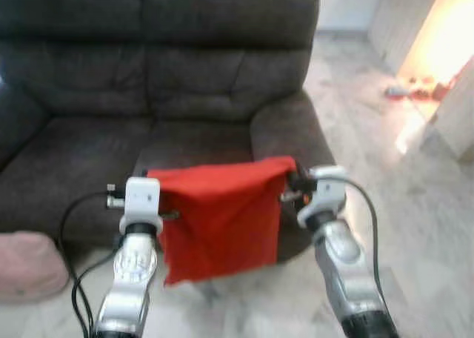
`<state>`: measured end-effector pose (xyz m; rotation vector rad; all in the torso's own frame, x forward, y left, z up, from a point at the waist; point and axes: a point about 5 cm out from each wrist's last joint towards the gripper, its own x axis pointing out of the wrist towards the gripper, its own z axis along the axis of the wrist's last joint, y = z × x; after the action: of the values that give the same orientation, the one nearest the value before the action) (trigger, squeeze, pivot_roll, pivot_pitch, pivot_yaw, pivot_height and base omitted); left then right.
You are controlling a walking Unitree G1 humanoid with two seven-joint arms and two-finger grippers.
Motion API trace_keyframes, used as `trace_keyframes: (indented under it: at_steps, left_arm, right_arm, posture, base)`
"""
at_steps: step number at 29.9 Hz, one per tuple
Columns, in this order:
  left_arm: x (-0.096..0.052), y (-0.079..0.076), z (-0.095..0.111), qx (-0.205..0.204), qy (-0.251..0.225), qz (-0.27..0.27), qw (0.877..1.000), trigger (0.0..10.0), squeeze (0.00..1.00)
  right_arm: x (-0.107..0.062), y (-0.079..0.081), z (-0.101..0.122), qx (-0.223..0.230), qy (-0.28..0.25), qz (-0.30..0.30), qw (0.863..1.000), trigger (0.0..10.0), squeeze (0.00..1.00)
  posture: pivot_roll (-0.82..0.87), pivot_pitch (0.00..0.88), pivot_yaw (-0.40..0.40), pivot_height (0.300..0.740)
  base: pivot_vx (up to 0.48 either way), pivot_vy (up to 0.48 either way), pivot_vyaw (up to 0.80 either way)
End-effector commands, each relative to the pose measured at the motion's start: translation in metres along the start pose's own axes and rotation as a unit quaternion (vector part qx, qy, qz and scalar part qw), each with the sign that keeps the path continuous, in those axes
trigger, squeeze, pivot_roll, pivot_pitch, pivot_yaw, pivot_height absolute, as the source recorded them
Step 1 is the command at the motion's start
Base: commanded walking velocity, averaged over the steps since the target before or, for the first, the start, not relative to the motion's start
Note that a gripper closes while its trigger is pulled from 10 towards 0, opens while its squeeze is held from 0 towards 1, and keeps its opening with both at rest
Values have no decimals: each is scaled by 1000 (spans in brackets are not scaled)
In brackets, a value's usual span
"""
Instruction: Move the pillow to the sofa from floor
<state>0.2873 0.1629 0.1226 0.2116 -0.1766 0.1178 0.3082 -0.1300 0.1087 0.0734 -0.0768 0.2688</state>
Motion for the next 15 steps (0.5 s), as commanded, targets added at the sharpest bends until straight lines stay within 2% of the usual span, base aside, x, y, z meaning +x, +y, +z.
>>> trace_keyframes:
  at_steps: [1, 4, 10, 12, 15]
  left_arm:
    - [6, 1, 19, -11, -47, -2, 999, 10000, 0]
    - [5, 0, 24, -9, -62, -17, 998, 10000, 0]
    - [4, 9, 38, 8, -90, -13, 996, 10000, 0]
    - [4, 13, 50, 30, -110, -15, 993, 10000, 0]
    - [4, 14, 63, 42, -133, -14, 990, 10000, 0]
  right_arm:
    - [6, 1, 22, -6, -50, 3, 999, 10000, 0]
    - [6, 1, 23, -6, -54, 2, 998, 10000, 0]
    - [5, -2, 31, -6, -72, -3, 997, 10000, 0]
    - [6, 0, 39, -8, -86, 1, 996, 10000, 0]
    - [7, 1, 48, -5, -105, -1, 994, 10000, 0]
  posture:
    - [28, 25, -36, 740]
    - [30, 26, -33, 740]
    - [31, 28, -34, 740]
    - [33, 26, -34, 740]
    - [33, 24, -34, 740]
  base:
    - [0, 0, 0]
    - [0, 0, 0]
    - [0, 0, 0]
    - [0, 0, 0]
    - [0, 0, 0]
